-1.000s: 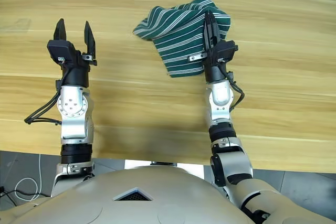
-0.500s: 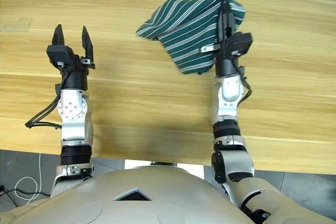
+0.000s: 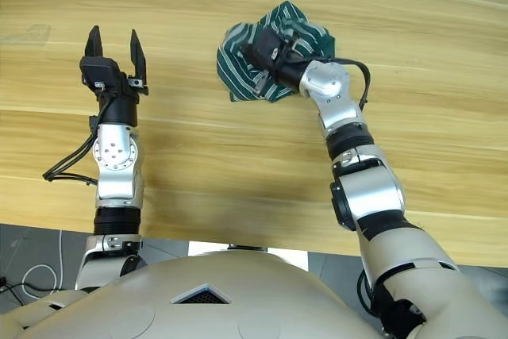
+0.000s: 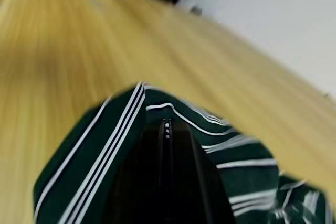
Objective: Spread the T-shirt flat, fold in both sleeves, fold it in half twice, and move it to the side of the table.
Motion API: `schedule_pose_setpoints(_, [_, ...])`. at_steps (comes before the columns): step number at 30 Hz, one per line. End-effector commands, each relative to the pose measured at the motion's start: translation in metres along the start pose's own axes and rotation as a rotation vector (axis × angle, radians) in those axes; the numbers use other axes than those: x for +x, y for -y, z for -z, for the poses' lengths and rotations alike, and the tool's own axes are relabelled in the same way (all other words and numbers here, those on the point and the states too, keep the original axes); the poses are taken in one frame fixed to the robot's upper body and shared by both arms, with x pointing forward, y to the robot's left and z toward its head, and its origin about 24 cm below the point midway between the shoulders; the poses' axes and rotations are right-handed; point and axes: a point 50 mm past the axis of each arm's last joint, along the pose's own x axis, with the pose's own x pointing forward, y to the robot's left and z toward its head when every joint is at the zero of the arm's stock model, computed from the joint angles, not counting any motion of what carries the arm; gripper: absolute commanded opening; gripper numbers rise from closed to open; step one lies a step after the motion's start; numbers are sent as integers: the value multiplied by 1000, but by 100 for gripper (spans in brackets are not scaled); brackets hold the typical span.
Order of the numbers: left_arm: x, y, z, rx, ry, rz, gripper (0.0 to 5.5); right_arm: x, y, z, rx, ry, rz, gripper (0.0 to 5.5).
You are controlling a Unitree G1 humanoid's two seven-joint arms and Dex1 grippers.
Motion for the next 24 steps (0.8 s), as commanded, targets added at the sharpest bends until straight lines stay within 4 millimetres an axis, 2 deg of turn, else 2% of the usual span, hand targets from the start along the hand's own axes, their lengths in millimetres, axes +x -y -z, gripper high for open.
schedule_pose_setpoints(1, [2, 2, -1, 8, 12, 5, 294, -16, 14, 32, -109, -316, 57, 2])
schedule_pose_setpoints(3, [1, 3, -1, 12, 10, 13, 294, -26, 21, 45, -311, -463, 115, 2])
schedule_pose_setpoints(5, [0, 4, 0, 18, 10, 19, 294, -31, 30, 40, -338, -428, 180, 41])
schedule_pose_setpoints(8, [-1, 4, 0, 23, 11, 23, 294, -32, 40, 21, -238, -230, 259, 94])
schedule_pose_setpoints(12, [-3, 7, 0, 27, 12, 35, 294, -31, 23, -1, 135, 163, 105, 164])
schedule_pose_setpoints(13, [-3, 7, 0, 28, 13, 36, 294, -35, 22, -9, 198, 265, 81, 187])
schedule_pose_setpoints(14, [-3, 7, 0, 28, 14, 36, 294, -41, 25, -15, 241, 343, 91, 187])
schedule_pose_setpoints(17, [-3, 7, -1, 27, 15, 34, 294, -58, 34, -24, 304, 445, 161, 187])
schedule_pose_setpoints(20, [-4, 7, -2, 27, 20, 35, 294, -82, 60, -32, 331, 571, 434, 187])
schedule_pose_setpoints(23, [-4, 8, -2, 29, 23, 33, 294, -82, 59, -27, 289, 529, 511, 187])
schedule_pose_setpoints(24, [-4, 8, -2, 29, 24, 34, 294, -79, 58, -22, 227, 452, 527, 187])
